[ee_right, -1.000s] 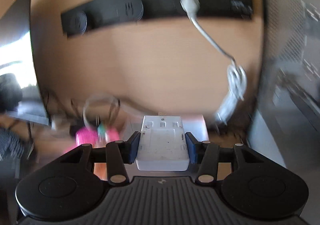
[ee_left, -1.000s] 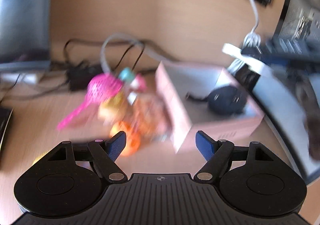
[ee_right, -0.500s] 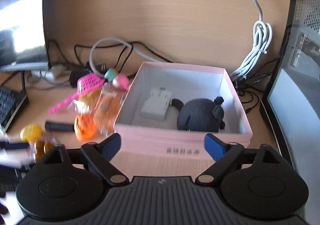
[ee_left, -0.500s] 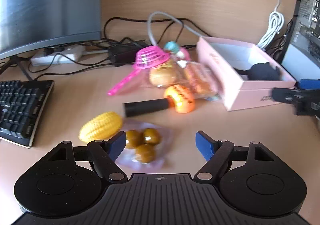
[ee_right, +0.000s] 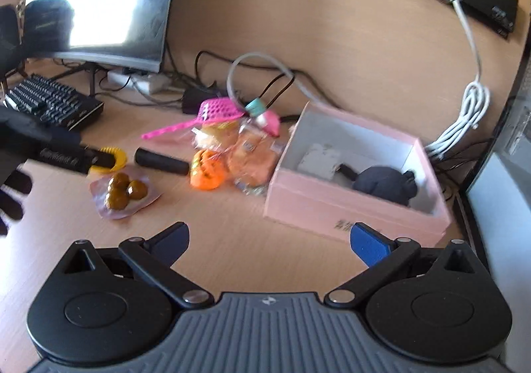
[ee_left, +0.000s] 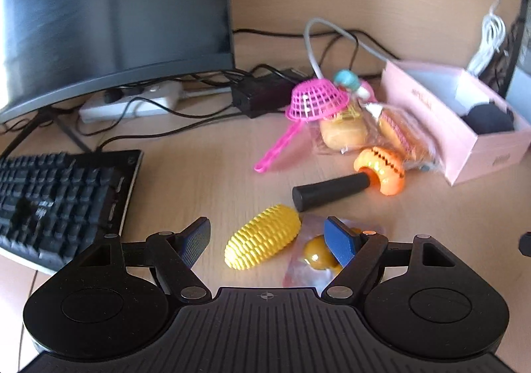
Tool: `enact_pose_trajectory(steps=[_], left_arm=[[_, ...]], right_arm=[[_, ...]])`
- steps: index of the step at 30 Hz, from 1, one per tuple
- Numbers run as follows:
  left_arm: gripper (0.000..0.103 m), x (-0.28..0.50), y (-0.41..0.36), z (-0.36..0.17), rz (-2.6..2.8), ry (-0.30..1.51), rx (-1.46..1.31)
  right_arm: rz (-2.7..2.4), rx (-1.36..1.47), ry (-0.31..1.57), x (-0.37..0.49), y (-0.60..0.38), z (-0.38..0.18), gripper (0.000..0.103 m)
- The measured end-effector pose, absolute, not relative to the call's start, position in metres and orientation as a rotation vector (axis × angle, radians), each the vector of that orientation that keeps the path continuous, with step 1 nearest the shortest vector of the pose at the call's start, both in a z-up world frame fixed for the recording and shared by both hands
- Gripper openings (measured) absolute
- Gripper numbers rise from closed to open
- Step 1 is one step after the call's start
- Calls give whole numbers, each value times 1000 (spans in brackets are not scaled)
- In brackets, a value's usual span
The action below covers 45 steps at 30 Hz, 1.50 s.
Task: Organize objects
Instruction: 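Grasp the yellow corn toy with the left gripper, then lift the corn toy with the left gripper while the right gripper grasps the black handle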
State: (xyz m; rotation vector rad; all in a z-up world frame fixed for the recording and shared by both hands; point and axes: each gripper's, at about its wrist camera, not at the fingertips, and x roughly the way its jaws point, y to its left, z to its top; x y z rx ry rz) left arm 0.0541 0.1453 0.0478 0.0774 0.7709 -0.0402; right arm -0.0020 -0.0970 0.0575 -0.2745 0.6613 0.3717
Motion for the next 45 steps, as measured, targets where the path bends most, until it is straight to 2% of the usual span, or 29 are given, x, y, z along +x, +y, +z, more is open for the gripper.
enact_pose_trajectory(steps=[4,6,7,8,13,18,23,24,32,36,38,40,45], left_arm=[[82,61,147,37,-51,782,105],[68,65,150,36,-30,792,66],[45,68,152,35,-15,799,50],[39,69,153,34,4,806,37],[38,60,164,40,30,835,-45],[38,23,190,54,54,814,-159],[38,-9,206,51,41,818,-234],[38,-14,209,50,39,818,-242],[38,-46,238,44,52,834,-286],[38,-56,246,47,45,830,-285],[38,-60,250,48,35,830,-284],[38,-62,251,47,20,835,-276],[38,-60,238,52,-52,859,-247]], right_arm=[[411,-285,676,-7,-91,56,103],[420,-277,691,-8,-87,53,103],[427,-267,701,-7,-87,53,103],[434,-254,712,-6,-86,53,103],[448,-168,759,12,-72,50,102],[444,-150,764,33,-42,44,93],[453,-165,774,55,1,32,73],[456,-159,783,58,8,29,72],[428,-141,815,82,52,6,74],[388,-148,810,93,66,-3,80],[379,-162,799,95,71,-3,80],[378,-184,794,95,75,-1,74],[392,-204,768,81,70,20,74]])
